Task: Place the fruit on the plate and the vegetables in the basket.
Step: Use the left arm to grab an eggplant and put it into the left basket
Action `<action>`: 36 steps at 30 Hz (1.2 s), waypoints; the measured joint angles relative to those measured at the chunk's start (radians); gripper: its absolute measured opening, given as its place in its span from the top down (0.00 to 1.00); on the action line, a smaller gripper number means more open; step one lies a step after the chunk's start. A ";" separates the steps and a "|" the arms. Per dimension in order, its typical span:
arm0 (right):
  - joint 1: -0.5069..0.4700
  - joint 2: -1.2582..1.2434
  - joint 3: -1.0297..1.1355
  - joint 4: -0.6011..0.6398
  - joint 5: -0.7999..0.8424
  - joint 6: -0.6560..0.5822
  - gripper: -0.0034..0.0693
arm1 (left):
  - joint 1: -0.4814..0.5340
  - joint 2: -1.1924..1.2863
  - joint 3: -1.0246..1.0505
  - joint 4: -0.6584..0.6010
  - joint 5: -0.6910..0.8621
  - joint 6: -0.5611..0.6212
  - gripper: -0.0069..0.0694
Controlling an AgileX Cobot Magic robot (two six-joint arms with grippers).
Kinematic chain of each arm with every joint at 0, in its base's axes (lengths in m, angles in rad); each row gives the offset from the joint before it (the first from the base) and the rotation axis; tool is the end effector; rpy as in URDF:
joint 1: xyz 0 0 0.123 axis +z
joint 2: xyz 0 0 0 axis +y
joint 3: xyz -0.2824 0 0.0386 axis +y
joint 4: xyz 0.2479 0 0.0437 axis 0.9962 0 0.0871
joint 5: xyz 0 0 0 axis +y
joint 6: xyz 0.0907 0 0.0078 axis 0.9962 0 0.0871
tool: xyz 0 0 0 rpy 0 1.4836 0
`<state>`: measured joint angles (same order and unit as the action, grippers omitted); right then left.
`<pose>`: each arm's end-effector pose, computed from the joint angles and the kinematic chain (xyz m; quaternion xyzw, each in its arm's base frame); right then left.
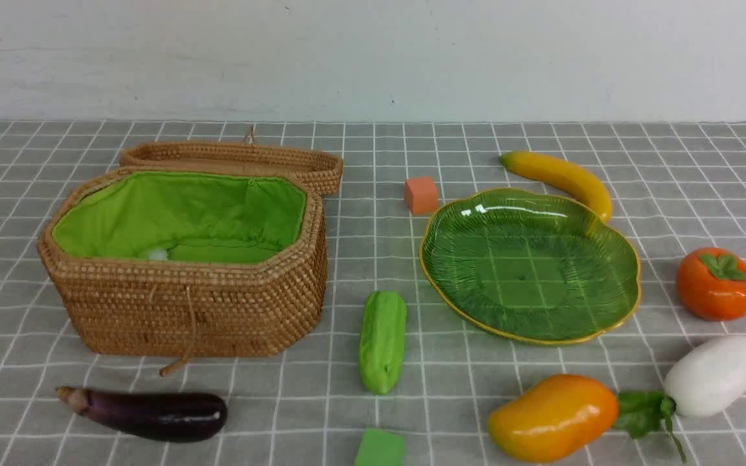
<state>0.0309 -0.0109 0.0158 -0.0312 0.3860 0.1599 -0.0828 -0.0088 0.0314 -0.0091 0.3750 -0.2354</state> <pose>0.0521 0.0005 0.1737 0.0438 0.8047 0.0432 0.5905 0.0525 -0.0047 0.1693 -0.0640 0.8054 -0.0972 0.5812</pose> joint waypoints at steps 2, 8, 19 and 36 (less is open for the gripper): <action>0.000 0.000 0.000 0.000 0.000 0.000 0.62 | 0.000 0.000 0.000 0.000 0.000 0.000 0.60; 0.000 0.000 0.000 0.000 0.000 0.000 0.62 | 0.000 0.000 0.000 0.000 0.000 0.000 0.60; 0.000 0.000 0.000 0.000 0.000 0.000 0.62 | 0.000 0.000 0.000 0.000 -0.027 0.000 0.60; 0.000 0.000 0.000 -0.014 -0.001 0.000 0.62 | 0.000 0.000 0.000 -0.374 -0.411 -0.177 0.60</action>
<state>0.0309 -0.0109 0.0158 -0.0448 0.3851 0.1599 -0.0828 -0.0088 0.0314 -0.3828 -0.0359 -0.4129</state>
